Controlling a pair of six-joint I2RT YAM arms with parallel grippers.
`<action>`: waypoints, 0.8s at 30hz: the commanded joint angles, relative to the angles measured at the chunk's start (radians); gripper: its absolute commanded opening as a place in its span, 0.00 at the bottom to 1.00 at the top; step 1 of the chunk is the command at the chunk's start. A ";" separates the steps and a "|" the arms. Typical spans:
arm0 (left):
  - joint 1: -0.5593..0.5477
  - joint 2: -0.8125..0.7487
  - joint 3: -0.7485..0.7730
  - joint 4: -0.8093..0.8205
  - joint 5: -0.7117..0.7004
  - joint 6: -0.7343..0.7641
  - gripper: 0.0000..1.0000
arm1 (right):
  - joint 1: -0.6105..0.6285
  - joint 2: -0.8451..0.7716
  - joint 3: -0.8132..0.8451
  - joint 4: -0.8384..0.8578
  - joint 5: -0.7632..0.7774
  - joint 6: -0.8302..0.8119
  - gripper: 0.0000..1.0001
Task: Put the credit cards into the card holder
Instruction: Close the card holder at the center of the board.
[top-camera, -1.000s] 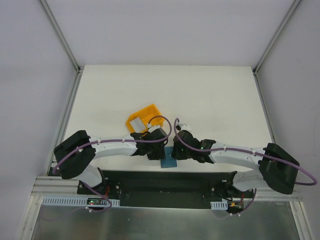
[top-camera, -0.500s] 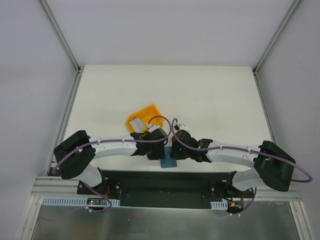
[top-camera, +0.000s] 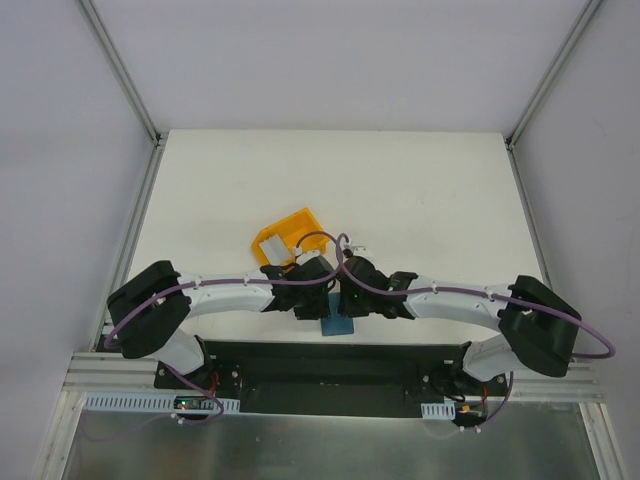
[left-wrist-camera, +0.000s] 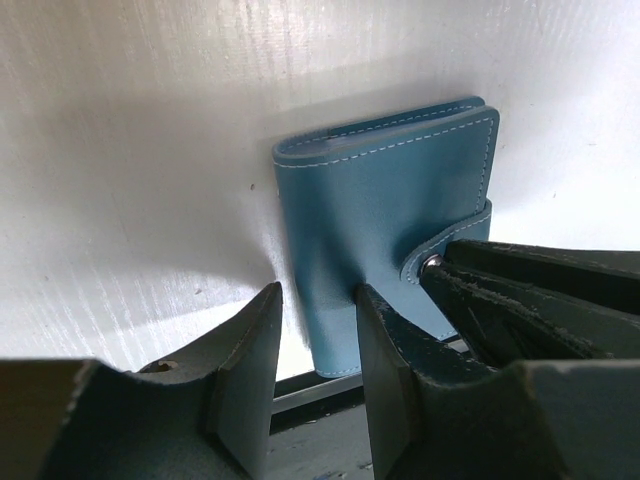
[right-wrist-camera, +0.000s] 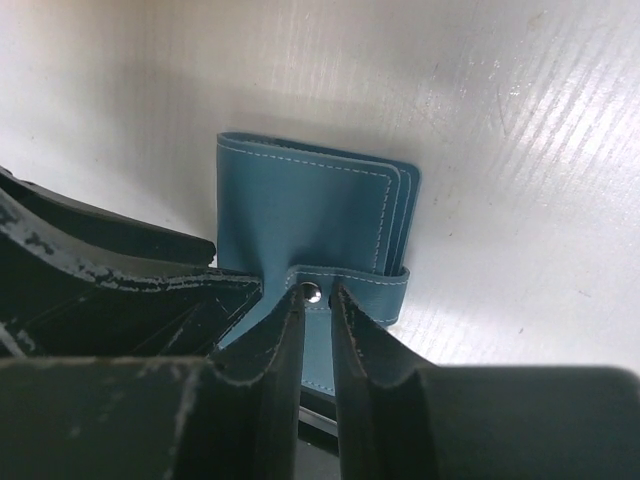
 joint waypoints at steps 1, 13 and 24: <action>-0.013 -0.004 -0.028 -0.032 -0.022 0.006 0.35 | 0.002 0.077 0.064 -0.096 0.019 -0.005 0.17; -0.015 -0.014 -0.041 -0.032 -0.032 -0.003 0.35 | -0.026 0.131 0.060 -0.160 -0.021 0.038 0.06; -0.015 -0.057 -0.074 -0.014 -0.057 -0.021 0.35 | -0.090 0.154 0.052 -0.157 -0.076 0.029 0.06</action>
